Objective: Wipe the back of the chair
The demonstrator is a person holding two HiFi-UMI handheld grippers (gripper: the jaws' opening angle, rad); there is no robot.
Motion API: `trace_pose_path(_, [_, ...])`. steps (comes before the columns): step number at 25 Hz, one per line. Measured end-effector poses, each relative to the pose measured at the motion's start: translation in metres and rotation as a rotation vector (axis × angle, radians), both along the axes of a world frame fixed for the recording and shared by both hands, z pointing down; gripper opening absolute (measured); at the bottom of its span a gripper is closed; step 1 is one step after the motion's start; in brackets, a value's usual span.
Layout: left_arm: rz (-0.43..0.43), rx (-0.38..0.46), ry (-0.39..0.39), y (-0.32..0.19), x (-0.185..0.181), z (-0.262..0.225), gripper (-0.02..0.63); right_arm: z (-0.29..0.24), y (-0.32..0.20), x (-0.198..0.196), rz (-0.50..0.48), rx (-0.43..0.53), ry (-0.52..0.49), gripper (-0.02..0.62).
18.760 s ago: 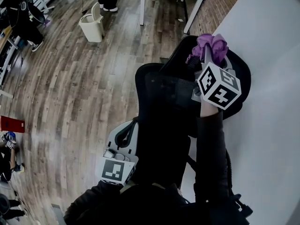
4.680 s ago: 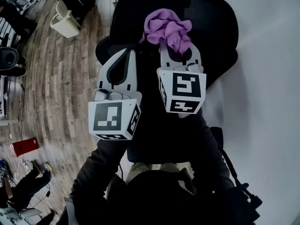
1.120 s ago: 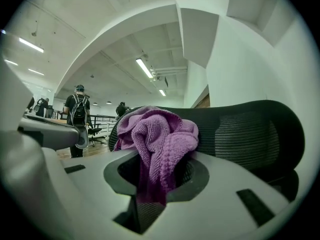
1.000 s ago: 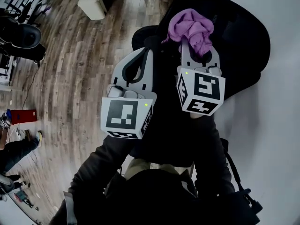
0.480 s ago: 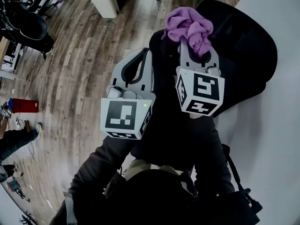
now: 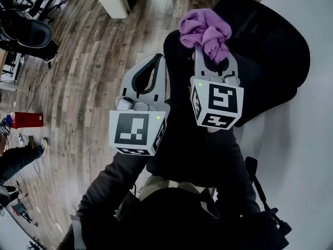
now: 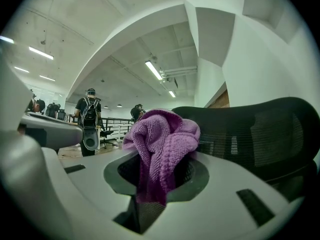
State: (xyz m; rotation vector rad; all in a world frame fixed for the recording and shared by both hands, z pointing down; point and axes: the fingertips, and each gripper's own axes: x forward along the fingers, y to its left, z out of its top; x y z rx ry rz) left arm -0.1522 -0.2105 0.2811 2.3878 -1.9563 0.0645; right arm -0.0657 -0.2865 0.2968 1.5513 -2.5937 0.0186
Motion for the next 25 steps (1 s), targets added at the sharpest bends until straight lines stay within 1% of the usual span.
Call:
trace_pose_path(5, [0.009,-0.017,-0.005,-0.006,0.002,0.011,0.008,0.02,-0.002,-0.002,-0.003,-0.033,0.0,0.098])
trace_pose_path(13, [0.03,-0.022,-0.004,-0.012,0.009,0.01,0.008,0.015,-0.006,0.004,0.006,-0.031,0.005,0.098])
trace_pose_path(17, [0.047,-0.022,-0.006,-0.012,0.019,0.017,0.008,0.022,-0.007,0.021,0.039,-0.032,0.003,0.098])
trace_pose_path(25, [0.108,-0.023,-0.008,-0.022,0.054,0.023,0.008,0.032,-0.019,0.069,0.124,-0.047,0.009,0.098])
